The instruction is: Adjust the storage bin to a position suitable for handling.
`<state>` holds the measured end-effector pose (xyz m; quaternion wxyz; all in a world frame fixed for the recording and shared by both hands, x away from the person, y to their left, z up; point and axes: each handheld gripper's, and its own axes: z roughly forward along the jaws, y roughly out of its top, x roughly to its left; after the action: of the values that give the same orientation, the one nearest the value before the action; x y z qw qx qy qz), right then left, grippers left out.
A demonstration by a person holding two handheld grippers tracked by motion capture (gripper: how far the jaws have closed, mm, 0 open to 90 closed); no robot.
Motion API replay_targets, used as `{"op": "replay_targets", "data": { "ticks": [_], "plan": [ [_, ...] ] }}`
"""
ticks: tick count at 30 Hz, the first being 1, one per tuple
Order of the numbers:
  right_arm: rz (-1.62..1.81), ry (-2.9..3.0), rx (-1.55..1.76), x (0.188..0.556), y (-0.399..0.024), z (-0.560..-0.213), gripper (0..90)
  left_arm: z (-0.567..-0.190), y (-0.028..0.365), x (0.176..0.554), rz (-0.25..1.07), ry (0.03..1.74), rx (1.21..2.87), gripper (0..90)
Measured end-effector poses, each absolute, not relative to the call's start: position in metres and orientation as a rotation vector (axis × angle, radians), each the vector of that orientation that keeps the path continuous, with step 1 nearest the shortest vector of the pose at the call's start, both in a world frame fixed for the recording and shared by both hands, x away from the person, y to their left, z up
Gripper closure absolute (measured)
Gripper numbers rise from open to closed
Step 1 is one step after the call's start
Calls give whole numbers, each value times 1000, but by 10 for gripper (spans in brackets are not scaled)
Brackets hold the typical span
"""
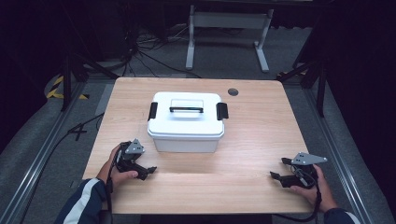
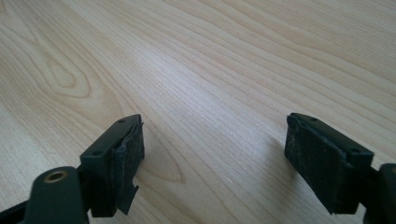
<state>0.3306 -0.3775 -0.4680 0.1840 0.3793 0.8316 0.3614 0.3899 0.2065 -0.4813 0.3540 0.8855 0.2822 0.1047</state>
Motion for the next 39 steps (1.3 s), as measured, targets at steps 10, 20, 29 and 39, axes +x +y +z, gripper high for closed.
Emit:
{"op": "replay_targets", "data": {
  "ticks": [10,20,29,39],
  "plan": [
    [1020,2327,1090,334,-378,-468,249,-481,207,390,273,728,2293,3],
    [993,2368,1079,336,-371,-462,288,-482,207,391,273,721,2289,1],
    [992,2406,1014,342,-357,-443,353,-482,206,391,272,726,2284,1],
    [992,2422,919,353,-336,-423,374,-482,206,391,273,722,2286,1]
  ]
}}
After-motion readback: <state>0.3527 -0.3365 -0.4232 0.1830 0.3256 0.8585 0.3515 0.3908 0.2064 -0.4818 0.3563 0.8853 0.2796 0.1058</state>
